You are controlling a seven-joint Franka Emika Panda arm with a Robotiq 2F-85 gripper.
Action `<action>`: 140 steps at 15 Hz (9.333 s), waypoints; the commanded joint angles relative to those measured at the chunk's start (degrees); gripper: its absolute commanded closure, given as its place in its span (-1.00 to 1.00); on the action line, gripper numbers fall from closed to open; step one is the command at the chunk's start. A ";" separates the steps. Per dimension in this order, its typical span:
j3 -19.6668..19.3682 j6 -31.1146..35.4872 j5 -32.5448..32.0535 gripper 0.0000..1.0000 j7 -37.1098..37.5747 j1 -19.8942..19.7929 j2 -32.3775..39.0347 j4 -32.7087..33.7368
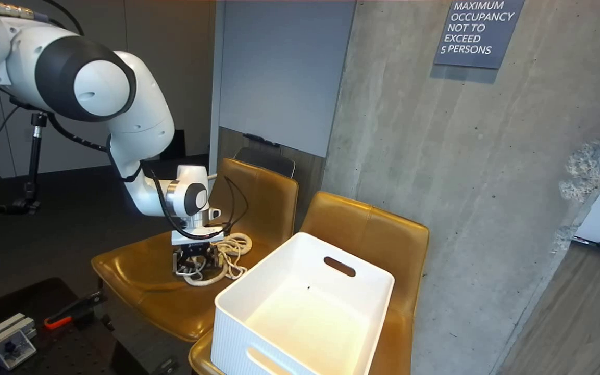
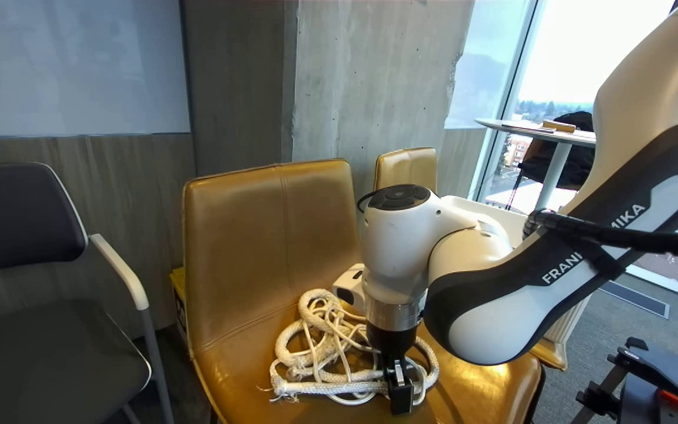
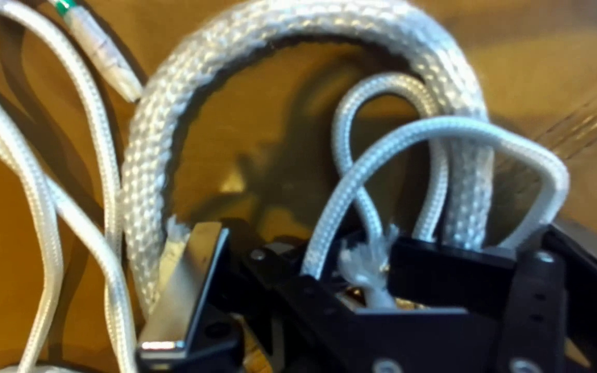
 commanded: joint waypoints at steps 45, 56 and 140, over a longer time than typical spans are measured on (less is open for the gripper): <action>-16.49 -49.24 1.72 1.00 -40.32 -25.76 -24.27 68.17; -15.69 -50.50 7.80 1.00 -42.01 -26.36 -16.30 71.08; -11.54 -98.14 6.51 -1.00 -33.86 6.50 -4.39 43.10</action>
